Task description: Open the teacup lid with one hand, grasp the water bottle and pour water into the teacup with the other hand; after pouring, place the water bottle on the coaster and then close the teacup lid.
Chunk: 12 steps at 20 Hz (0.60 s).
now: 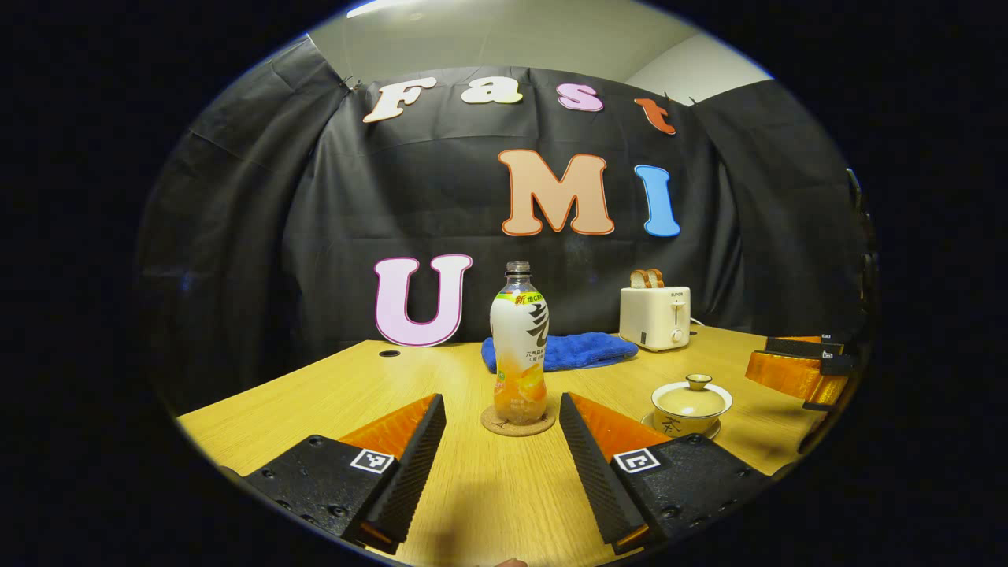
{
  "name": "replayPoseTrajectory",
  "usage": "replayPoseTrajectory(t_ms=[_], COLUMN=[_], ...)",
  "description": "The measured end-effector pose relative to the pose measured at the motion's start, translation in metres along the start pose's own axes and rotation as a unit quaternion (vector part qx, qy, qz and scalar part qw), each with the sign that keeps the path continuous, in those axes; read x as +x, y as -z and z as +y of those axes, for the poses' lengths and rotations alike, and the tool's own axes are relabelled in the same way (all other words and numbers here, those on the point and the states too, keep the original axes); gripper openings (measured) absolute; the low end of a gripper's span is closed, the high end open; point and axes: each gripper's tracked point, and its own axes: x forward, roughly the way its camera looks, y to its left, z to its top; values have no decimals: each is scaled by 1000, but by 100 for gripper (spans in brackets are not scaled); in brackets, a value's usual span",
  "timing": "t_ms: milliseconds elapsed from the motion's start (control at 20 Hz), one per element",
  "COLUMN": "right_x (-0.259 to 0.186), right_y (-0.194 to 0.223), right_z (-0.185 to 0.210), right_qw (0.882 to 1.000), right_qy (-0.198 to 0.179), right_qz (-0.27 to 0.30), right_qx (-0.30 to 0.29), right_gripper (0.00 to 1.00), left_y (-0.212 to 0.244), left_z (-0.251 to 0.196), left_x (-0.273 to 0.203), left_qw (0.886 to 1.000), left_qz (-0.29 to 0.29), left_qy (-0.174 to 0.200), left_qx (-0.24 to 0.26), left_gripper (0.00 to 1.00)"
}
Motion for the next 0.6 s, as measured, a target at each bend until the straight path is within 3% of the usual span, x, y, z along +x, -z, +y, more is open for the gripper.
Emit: replayPoseTrajectory(t_ms=[200,400,600], right_x=[0,0,0], right_y=[0,0,0], right_z=[0,0,0], right_qw=[1000,1000,1000], right_qy=[0,0,0], right_qz=[0,0,0], right_qx=[0,0,0], right_gripper=[82,74,82], left_y=[0,-1,0], left_z=[1,1,1], left_x=[0,0,0], left_qw=[1000,1000,1000], left_qz=[0,0,0], left_qy=[0,0,0], left_qx=[0,0,0], left_gripper=[85,85,85])
